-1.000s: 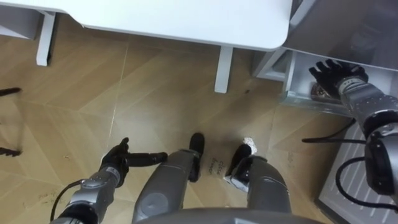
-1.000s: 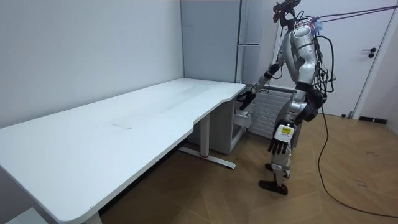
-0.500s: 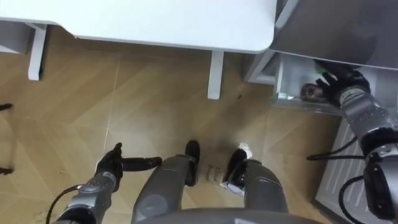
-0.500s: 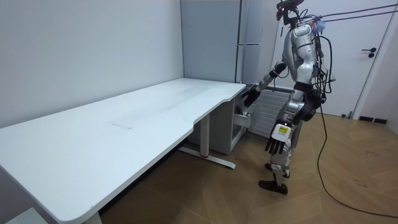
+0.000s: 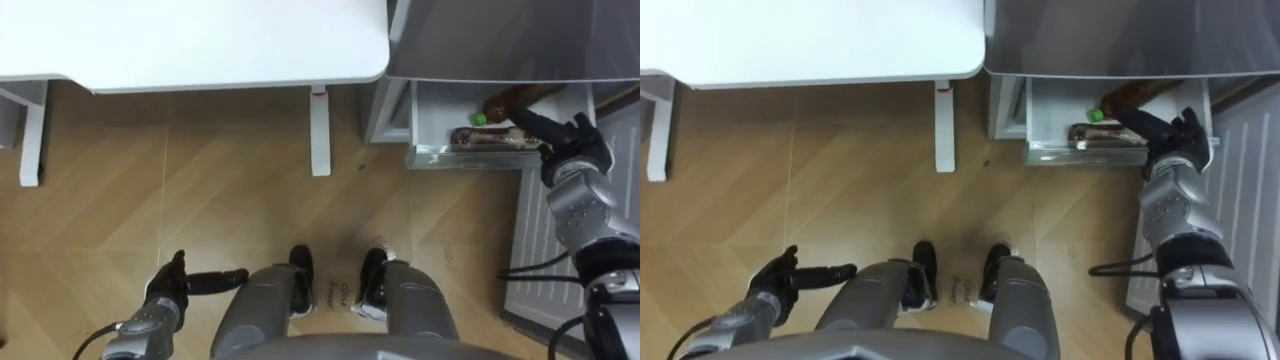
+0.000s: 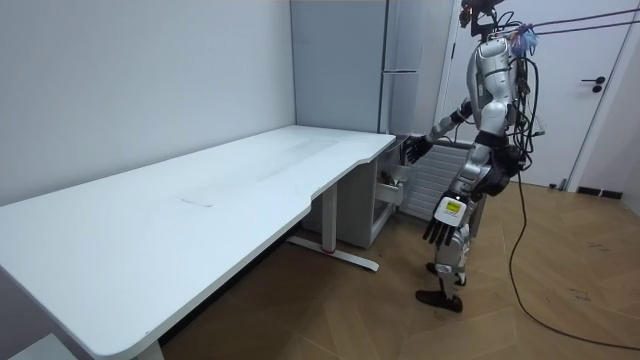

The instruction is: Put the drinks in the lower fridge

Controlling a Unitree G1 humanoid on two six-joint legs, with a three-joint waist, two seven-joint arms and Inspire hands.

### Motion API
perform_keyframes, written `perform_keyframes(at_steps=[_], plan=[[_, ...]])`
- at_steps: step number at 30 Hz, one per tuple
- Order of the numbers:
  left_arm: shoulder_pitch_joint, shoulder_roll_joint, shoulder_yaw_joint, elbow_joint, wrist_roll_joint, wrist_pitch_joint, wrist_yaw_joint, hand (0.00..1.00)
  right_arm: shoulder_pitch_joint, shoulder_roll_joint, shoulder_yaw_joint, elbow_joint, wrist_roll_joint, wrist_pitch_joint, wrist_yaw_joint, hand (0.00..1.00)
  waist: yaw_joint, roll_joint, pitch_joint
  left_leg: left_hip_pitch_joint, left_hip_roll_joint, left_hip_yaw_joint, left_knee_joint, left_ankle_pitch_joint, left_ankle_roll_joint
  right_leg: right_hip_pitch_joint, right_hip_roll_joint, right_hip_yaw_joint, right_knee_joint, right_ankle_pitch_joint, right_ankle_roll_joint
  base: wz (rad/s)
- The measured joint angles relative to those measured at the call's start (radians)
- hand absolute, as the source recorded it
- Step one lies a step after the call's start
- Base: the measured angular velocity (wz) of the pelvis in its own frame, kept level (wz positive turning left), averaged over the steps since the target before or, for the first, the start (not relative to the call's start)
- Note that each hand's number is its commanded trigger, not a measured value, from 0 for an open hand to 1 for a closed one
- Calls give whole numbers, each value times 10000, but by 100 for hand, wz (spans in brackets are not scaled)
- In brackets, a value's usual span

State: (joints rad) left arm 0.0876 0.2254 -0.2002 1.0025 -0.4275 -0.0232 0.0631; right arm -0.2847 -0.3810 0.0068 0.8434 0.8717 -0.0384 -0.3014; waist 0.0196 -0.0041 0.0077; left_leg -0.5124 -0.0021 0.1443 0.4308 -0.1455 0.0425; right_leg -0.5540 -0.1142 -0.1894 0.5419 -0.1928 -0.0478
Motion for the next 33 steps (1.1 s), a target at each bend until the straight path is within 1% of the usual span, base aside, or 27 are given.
perform_keyframes(at_steps=[1,3,4,5,9,10,11,14,18,22,23,24,26,28,30,33], plan=[[35,23,1,16,-169,-5,0,0,2,27,4,-36,-176,-83,-234,0,0,3,-10,16,74,122,-17,4,6,29,57,17,-103,91,-29,-19],[95,34,0,26,-412,-8,29,0,206,186,-5,-471,-332,-235,-637,0,-98,3,-14,28,107,159,-14,6,7,41,99,67,-140,121,-29,-11],[155,33,0,14,-503,-8,69,0,360,359,-1,-750,-505,-325,-892,0,-158,7,-15,56,129,162,-18,6,6,77,115,48,-185,138,-38,0],[190,32,0,42,-521,-8,105,0,457,501,-1,-810,-576,-365,-1079,0,-174,9,-14,120,151,169,-55,7,4,154,116,-8,-250,161,-53,0],[230,14,2,-15,-515,-9,132,0,758,704,0,-858,-575,-386,-1678,0,-165,18,-19,207,131,172,-188,53,3,219,129,33,-333,164,-17,1],[270,14,2,-10,-520,-9,160,0,872,785,2,-846,-547,-464,-1871,0,-165,35,-24,193,152,169,-201,53,3,235,153,10,-412,181,-3,0],[301,12,-1,-9,-549,-9,199,0,1042,871,3,-847,-458,-576,-2059,0,-166,35,-23,191,151,161,-218,52,3,246,148,-15,-430,188,-15,0],[344,-34,-6,-14,-831,-8,346,0,1337,1068,5,-847,-64,-602,-2639,0,-154,38,-21,172,123,136,-223,51,7,226,114,-37,-416,162,-14,0],[341,-61,-32,-9,-895,-8,429,0,1581,1189,16,-708,765,-620,-2790,0,-151,87,-16,85,108,107,-166,12,26,170,121,-27,-415,145,11,1],[313,-68,-63,-15,-888,14,433,0,1369,1190,6,-262,2271,-623,-2744,0,-136,163,24,-42,77,92,-113,-16,60,47,81,-26,-324,98,36,1],[301,-68,-96,-11,-883,12,432,0,1251,1181,4,-205,2633,-629,-2716,0,-125,234,71,-150,74,61,6,-62,67,-46,72,-22,-235,54,45,5],[279,-69,-105,-10,-877,17,431,0,1152,1171,4,-81,2826,-629,-2657,0,-123,262,88,-210,74,50,71,-80,69,-99,66,-22,-187,32,56,3],[234,-70,-141,-7,-885,28,459,0,666,1147,3,508,3640,-616,-2466,0,-106,316,122,-459,38,47,193,-90,76,-381,-22,-58,36,-15,29,4],[217,-68,-152,-13,-890,32,515,0,344,1120,3,827,4065,-608,-2336,0,-83,329,134,-727,12,63,354,-106,86,-671,-57,-10,277,-102,24,9],[111,-62,-220,-4,-891,33,607,0,128,1013,-1,970,4630,-615,-2085,0,24,342,147,-1076,-12,25,550,-119,86,-1018,-64,-17,508,-171,-1,12],[-99,-57,-323,2,-897,79,657,0,-157,894,0,1289,5611,-616,-1609,0,169,305,180,-1498,-113,-116,794,-129,63,-1432,-162,-53,859,-289,-54,15]])
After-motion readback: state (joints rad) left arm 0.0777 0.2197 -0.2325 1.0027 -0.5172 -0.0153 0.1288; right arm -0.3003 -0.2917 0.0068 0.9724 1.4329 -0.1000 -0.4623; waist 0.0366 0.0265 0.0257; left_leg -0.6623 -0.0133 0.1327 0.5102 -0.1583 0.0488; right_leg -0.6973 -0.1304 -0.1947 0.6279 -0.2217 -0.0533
